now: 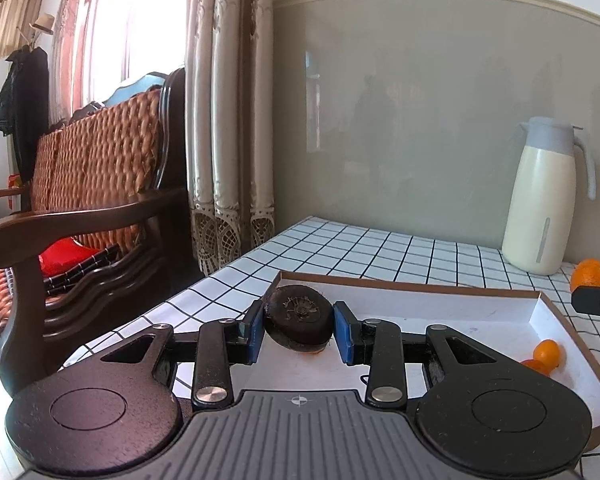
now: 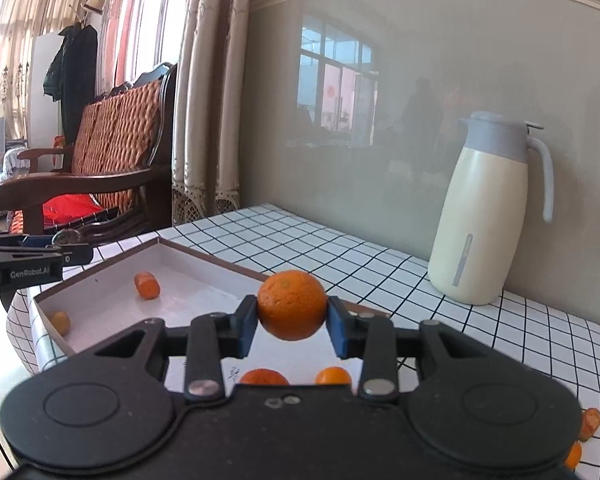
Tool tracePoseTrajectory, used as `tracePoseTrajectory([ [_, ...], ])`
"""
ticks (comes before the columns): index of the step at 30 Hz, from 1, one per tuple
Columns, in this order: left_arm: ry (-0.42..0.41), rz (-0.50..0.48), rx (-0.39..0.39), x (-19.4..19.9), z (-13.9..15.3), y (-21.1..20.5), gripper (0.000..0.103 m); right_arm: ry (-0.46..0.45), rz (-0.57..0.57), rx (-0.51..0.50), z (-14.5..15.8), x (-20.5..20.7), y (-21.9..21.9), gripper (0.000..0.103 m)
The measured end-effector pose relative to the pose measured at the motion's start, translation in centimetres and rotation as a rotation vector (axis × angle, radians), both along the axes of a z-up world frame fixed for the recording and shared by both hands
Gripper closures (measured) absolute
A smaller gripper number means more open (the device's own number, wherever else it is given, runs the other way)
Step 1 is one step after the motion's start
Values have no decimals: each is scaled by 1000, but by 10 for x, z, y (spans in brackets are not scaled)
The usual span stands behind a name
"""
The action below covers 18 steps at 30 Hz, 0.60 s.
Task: Organize fruits
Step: 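Carry the dark brown fruit in the left gripper over the box while the right carries the orange there, then open the left gripper to drop the dark fruit while the right gripper releases the orange into the box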
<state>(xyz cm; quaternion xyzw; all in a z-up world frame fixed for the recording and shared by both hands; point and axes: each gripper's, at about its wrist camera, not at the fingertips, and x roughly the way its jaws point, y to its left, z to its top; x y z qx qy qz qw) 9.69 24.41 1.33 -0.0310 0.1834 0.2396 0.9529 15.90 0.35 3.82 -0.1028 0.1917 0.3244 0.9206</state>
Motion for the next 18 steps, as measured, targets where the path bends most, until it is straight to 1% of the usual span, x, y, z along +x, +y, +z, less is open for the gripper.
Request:
tracePoseTrajectory([
  [6,23,-11,-15,14,-4,6,66,23,-10,-19,-3,18,8,74],
  [9,30,-4,-14,20,-6,10,66,39,-12,-33,-7,27,11,74],
  [12,40,4,-31,25,-8,17,66,54,-11,-42,-12,35,14,74],
  [18,77,0,-45,35,-13,18,66,110,-5,-56,-19,52,21,74],
])
